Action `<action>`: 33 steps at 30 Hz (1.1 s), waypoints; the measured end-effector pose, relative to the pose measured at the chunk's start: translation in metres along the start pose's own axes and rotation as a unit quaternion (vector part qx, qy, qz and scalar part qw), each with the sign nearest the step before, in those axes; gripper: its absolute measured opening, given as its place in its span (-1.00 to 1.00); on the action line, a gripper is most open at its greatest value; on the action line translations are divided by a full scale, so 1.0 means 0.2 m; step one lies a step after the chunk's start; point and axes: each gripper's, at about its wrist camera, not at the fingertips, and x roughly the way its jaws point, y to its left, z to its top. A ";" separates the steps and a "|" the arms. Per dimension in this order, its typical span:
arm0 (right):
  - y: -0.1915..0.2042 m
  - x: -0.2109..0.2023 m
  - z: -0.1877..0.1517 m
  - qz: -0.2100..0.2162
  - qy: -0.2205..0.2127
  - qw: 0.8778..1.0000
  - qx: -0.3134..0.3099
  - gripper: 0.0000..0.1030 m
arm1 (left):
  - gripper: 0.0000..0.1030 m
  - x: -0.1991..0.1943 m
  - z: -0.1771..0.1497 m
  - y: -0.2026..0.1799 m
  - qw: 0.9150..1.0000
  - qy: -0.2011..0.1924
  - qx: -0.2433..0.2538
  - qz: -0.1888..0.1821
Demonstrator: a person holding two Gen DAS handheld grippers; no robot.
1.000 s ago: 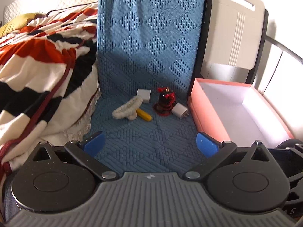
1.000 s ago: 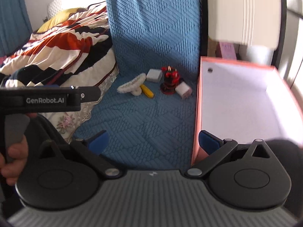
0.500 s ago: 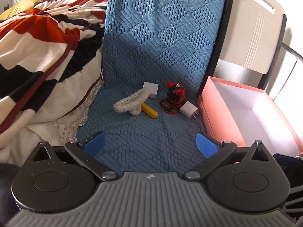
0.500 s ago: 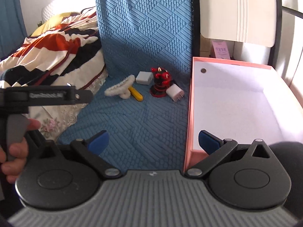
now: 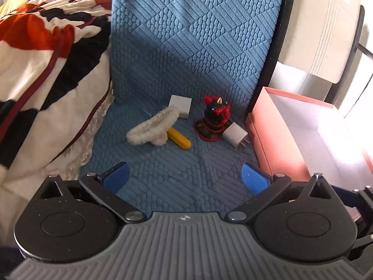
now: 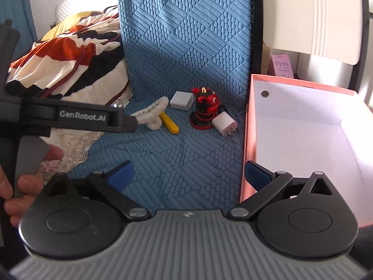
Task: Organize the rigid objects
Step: 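Lower the right gripper onto the white charger while the left gripper approaches the fluffy brush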
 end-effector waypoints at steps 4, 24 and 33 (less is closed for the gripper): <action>0.00 0.07 0.03 0.005 0.002 1.000 -0.009 0.99 | 1.00 0.08 0.05 0.01 1.000 0.012 0.002 -0.005; -0.03 0.42 0.18 0.008 0.009 1.000 -0.017 0.47 | 0.98 0.44 0.27 0.12 0.998 0.060 -0.007 0.010; -0.07 0.58 0.19 -0.001 0.006 1.000 -0.020 0.44 | 0.85 0.51 0.28 0.21 0.998 0.053 -0.029 -0.002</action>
